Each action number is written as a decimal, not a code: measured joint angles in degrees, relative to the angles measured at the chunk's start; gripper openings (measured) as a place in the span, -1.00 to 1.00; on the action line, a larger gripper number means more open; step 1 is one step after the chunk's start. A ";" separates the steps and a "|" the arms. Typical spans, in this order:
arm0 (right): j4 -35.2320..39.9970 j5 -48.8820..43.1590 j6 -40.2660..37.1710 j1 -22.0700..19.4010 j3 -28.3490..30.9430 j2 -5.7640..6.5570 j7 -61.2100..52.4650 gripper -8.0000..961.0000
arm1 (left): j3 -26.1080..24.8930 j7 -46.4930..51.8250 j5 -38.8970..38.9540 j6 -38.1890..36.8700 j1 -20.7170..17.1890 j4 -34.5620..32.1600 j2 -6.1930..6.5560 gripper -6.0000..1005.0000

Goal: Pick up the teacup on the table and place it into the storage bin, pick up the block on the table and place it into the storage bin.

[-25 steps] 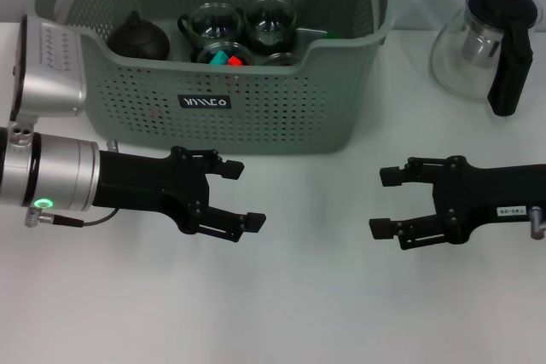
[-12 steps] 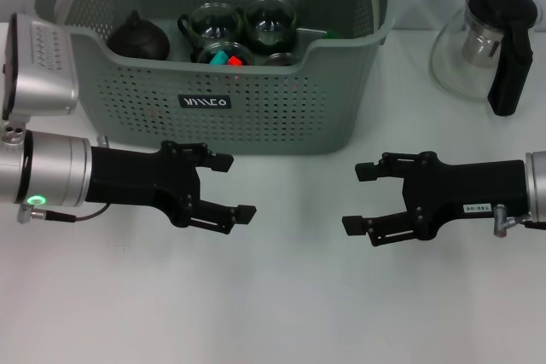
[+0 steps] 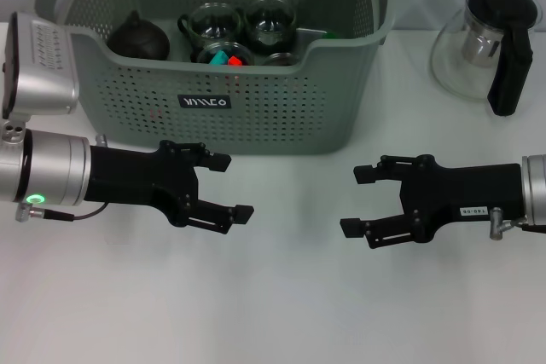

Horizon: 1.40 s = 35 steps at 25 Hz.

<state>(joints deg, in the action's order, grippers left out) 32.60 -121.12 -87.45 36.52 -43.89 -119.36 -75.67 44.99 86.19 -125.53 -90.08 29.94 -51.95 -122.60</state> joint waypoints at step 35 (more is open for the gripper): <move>-2.08 0.27 3.79 3.64 -2.96 -0.83 0.00 0.97 | -4.36 0.03 -4.25 -0.66 -0.27 -0.49 1.21 0.82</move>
<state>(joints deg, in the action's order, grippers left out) 30.52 -120.85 -83.66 40.16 -46.85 -120.19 -75.67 40.63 86.22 -129.78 -90.74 29.66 -52.44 -121.39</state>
